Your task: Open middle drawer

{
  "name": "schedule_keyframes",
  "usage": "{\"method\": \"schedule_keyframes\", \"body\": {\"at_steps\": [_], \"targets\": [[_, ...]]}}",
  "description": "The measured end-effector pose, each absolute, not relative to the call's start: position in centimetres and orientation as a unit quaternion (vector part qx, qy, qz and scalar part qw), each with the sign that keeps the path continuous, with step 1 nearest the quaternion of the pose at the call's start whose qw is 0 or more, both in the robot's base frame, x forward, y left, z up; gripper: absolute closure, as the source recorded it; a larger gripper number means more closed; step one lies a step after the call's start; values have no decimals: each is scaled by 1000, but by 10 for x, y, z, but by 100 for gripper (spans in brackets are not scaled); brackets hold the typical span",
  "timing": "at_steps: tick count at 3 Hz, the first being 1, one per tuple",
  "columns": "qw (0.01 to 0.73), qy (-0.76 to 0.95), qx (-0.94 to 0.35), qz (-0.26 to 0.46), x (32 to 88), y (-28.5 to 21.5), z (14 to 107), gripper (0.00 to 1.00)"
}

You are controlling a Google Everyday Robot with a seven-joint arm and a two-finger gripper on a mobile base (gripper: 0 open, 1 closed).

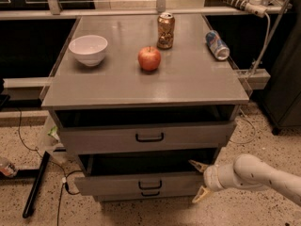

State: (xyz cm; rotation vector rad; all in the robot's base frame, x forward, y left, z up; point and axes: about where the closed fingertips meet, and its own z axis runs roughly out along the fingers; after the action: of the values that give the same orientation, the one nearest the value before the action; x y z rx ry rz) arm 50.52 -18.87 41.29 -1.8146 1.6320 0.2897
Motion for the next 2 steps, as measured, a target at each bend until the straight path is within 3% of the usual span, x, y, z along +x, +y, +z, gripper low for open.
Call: {"method": "schedule_keyframes", "body": {"at_steps": [1,2], "targets": [[333,636,-686,122,461,-211,401,38],[333,636,-685,123,461,-211,408,62]]}}
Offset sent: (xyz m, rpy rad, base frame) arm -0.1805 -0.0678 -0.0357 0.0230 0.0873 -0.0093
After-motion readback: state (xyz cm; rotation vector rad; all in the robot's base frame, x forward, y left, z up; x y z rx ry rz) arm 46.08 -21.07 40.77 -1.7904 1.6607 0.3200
